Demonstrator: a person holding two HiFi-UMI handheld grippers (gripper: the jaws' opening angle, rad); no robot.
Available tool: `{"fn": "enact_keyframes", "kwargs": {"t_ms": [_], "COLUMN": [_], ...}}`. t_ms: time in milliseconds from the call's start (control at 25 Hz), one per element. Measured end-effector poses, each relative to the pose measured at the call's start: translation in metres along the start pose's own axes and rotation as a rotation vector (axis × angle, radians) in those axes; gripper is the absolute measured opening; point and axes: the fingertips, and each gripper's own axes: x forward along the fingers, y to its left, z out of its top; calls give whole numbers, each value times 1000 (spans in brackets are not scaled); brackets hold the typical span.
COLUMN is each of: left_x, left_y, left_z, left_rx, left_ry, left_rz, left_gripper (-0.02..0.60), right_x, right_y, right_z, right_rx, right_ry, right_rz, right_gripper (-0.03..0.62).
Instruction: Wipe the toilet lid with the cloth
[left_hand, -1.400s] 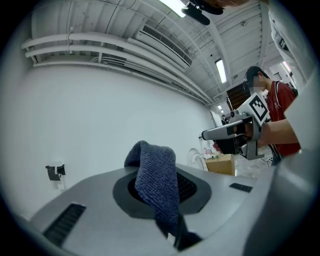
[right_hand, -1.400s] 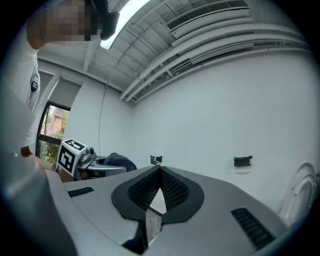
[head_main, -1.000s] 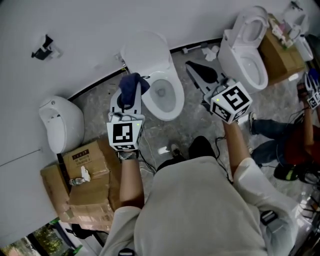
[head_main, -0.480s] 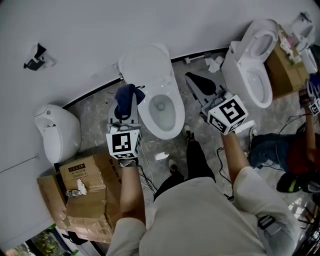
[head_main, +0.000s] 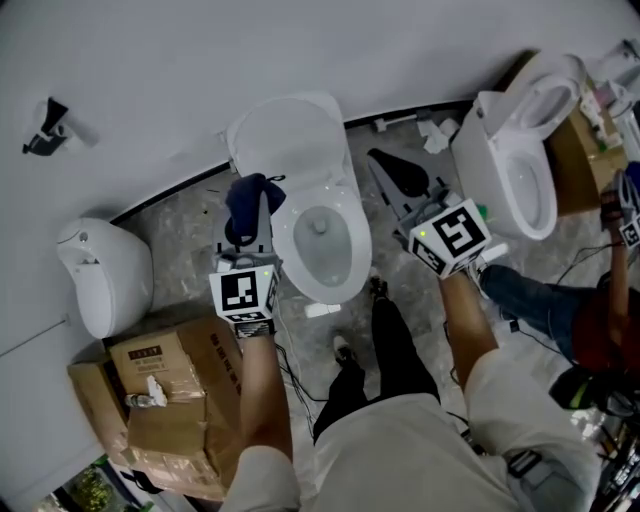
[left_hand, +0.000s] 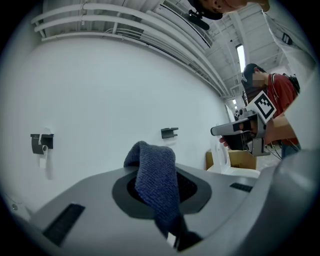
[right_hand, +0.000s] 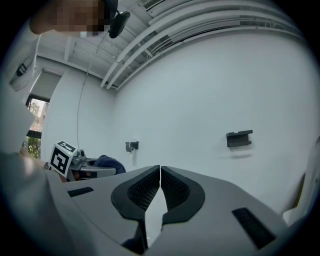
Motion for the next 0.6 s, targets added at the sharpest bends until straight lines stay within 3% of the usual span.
{"fn": "enact_keyframes", "kwargs": {"t_ms": [600], "left_x": [118], "left_y": [50], "left_z": [-80], "left_rx": [-28], "left_ry": [24], "left_rz": [36], "left_gripper": [51], "right_x": [78], "right_y": [-59], "right_z": [-93], "right_rx": [57], "right_ry": [72], "right_rz": [25], "right_gripper": [29]}}
